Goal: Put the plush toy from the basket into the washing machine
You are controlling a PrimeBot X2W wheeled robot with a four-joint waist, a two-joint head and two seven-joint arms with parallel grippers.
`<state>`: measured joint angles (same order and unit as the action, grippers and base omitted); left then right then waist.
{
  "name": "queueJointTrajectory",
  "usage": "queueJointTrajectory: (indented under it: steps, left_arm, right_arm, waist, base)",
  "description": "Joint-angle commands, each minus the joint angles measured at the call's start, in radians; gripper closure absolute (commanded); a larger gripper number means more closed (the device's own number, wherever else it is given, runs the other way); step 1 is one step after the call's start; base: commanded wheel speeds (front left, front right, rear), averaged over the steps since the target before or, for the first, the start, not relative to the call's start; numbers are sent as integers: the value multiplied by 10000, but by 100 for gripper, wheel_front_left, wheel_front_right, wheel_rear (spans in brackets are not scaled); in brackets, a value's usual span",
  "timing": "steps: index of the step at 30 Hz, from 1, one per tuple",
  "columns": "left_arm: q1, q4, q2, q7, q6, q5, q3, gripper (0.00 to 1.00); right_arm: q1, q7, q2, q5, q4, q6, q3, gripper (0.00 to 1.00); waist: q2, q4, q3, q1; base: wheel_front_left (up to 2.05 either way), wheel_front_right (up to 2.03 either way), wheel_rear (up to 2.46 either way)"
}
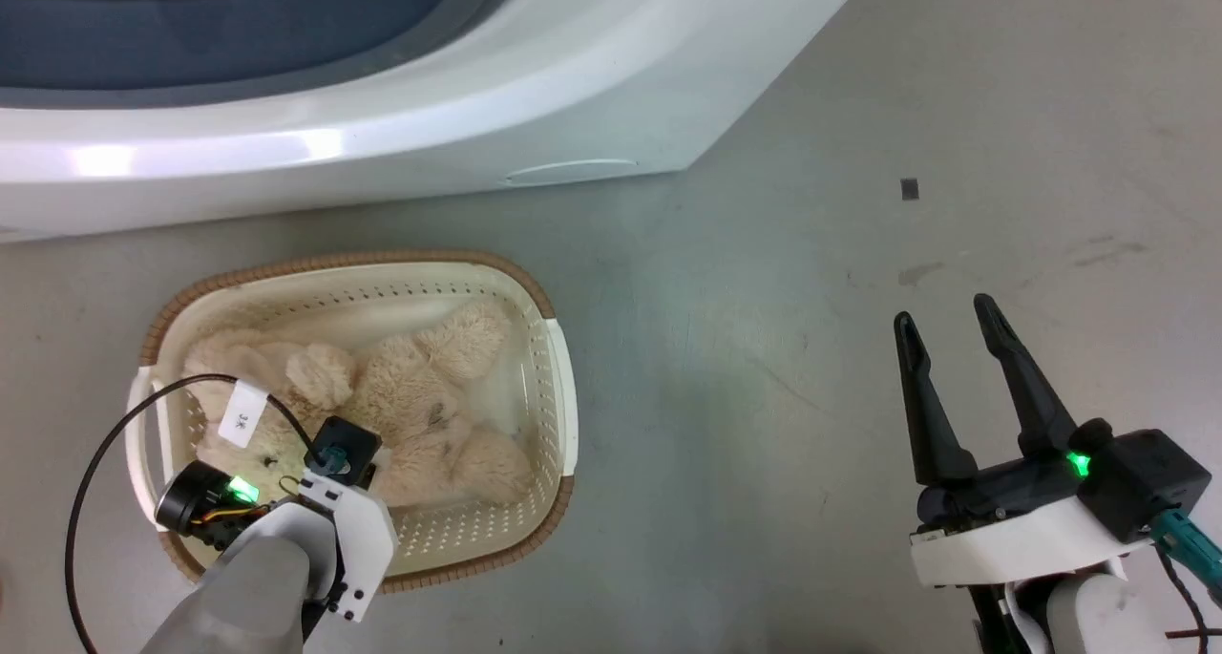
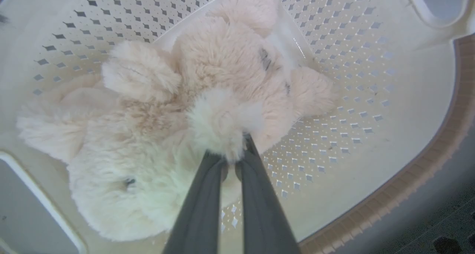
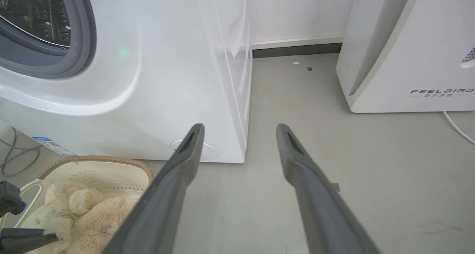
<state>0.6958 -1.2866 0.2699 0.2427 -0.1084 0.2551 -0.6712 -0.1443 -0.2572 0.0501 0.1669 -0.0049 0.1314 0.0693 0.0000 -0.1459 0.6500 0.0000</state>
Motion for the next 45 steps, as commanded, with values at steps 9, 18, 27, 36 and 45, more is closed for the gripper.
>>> queueJointTrajectory:
  steps: [9,18,27,36,45]
  left_arm:
    - [-888,935,163,186,240,549,523,100]
    - [-2324,3193,574,189,693,618,1375,100]
    - [-3805,5708,778,190,1157,322,2269,100]
    - [-5547,9120,710,190,1649,-20,3432,100]
    - [-6416,12022,258,191,1769,-502,4404,100]
  right_arm:
    - [-53,-45,1,208,335,-7,144,0]
    - [247,-45,1,414,701,-7,248,0]
    - [614,-45,1,552,978,-7,267,0]
    - [1047,-45,1,661,1132,-7,172,0]
    - [1149,-46,1,734,1138,-7,71,0]
  waist:
    - [0,141,-1247,0]
    - [0,312,-2549,0]
    - [0,491,-3723,0]
    - [0,703,-4633,0]
    - [0,841,-4903,0]
  base:
    - [0,0,0]
    - [0,0,0]
    - [0,0,0]
    - [0,0,0]
    - [0,0,0]
